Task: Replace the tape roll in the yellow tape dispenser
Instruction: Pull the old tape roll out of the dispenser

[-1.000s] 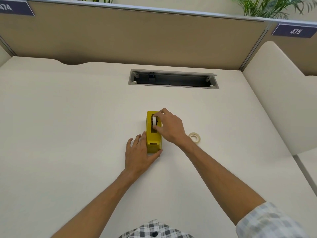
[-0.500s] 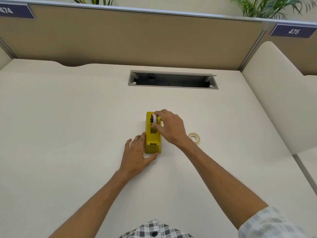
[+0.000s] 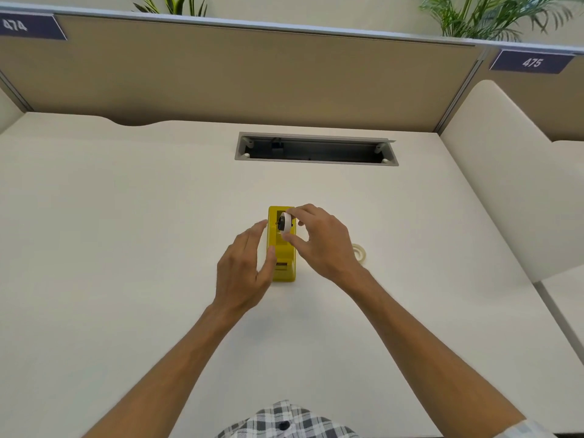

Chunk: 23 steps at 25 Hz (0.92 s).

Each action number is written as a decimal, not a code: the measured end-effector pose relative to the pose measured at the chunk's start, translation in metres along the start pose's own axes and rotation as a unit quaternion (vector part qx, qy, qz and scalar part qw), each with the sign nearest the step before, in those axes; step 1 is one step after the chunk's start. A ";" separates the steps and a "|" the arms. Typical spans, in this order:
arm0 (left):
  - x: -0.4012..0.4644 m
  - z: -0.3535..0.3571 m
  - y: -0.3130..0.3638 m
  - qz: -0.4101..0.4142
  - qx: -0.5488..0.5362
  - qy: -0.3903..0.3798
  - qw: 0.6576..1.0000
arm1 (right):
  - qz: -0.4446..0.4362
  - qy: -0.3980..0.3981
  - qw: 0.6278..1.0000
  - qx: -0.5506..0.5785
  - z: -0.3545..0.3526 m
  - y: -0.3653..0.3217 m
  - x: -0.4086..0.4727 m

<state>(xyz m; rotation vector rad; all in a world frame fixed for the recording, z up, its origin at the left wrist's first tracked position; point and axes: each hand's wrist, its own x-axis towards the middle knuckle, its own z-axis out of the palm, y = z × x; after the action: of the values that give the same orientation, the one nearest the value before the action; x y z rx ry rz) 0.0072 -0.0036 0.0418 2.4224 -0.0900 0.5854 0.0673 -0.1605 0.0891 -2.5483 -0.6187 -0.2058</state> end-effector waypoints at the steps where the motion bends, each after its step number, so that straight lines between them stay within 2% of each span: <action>1: 0.002 -0.002 0.005 0.002 -0.021 0.008 1.000 | -0.005 0.003 1.000 0.004 -0.004 -0.002 -0.003; 9: 0.014 -0.010 0.028 0.049 -0.152 0.034 0.987 | -0.035 0.019 0.999 0.016 -0.036 -0.019 -0.012; 16: 0.014 -0.018 0.030 0.071 -0.159 0.042 0.984 | -0.052 0.021 0.996 0.063 -0.049 -0.025 -0.020; 23: 0.012 -0.023 0.031 0.079 -0.183 0.024 0.980 | -0.010 0.023 0.992 0.120 -0.053 -0.015 -0.024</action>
<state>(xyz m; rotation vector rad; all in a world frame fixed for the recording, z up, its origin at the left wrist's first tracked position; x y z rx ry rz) 0.0026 -0.0132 0.0804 2.0532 -0.3429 0.6376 0.0374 -0.1856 0.1350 -2.3006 -0.6122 -0.1853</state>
